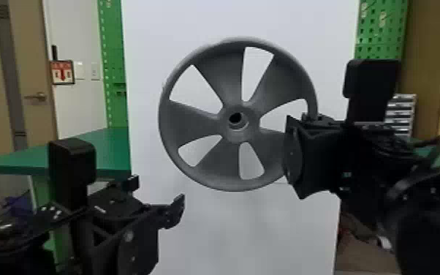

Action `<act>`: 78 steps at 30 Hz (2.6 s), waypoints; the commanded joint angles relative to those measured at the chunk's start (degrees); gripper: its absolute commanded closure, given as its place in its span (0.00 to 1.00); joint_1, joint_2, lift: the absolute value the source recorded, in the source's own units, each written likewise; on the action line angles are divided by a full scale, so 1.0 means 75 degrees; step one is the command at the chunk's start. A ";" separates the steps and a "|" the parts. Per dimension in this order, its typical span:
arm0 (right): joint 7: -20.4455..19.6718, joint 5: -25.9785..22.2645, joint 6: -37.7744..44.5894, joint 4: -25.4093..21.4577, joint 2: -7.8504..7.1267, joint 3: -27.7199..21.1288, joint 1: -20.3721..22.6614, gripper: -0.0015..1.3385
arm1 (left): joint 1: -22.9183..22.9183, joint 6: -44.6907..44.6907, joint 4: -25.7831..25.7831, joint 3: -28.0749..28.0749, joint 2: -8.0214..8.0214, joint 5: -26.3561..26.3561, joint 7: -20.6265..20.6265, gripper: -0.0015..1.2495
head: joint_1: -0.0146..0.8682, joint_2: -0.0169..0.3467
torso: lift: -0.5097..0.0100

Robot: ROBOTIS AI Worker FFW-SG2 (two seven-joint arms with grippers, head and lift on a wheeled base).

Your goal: Hold the wheel and insert it

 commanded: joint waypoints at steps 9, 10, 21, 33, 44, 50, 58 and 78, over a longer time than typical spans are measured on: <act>0.0002 0.0034 0.0262 0.0001 0.0007 -0.0002 -0.0267 0.86 | -0.0002 0.0000 0.0000 -0.0022 0.0000 0.0000 0.0011 0.12 | 0.22 0.33 | 0.03; 0.0002 0.0034 0.0262 0.0001 0.0007 0.0022 -0.0279 0.86 | -0.0002 0.0000 0.0000 -0.0022 0.0000 0.0000 0.0023 0.12 | 0.22 0.33 | 0.03; 0.0002 0.0034 0.0273 0.0036 0.0007 0.0139 -0.0385 0.86 | -0.0002 0.0000 0.0011 -0.0033 0.0000 0.0000 0.0035 0.12 | 0.22 0.33 | 0.03; 0.0002 0.0116 0.0285 0.0083 0.0007 0.0162 -0.0396 0.86 | 0.0010 -0.0012 0.0011 -0.0033 0.0000 0.0000 0.0047 0.12 | 0.22 0.33 | 0.03; 0.0002 0.0151 0.0285 0.0094 0.0007 0.0162 -0.0396 0.86 | 0.0010 -0.0035 0.0011 -0.0033 0.0000 0.0000 0.0047 0.12 | 0.22 0.33 | 0.03; 0.0002 0.0175 0.0273 0.0118 0.0007 0.0162 -0.0408 0.86 | 0.0010 -0.0035 0.0023 -0.0033 0.0000 0.0000 0.0047 0.12 | 0.22 0.33 | 0.03; 0.0002 0.0186 0.0262 0.0165 0.0007 0.0162 -0.0467 0.86 | 0.0010 -0.0059 0.0023 -0.0045 0.0000 0.0000 0.0047 0.12 | 0.22 0.33 | 0.03; 0.0002 0.0233 0.0168 0.0587 0.0007 0.0068 -0.0701 0.86 | 0.0010 -0.0070 0.0047 -0.0068 0.0000 0.0000 0.0070 0.12 | 0.22 0.33 | 0.03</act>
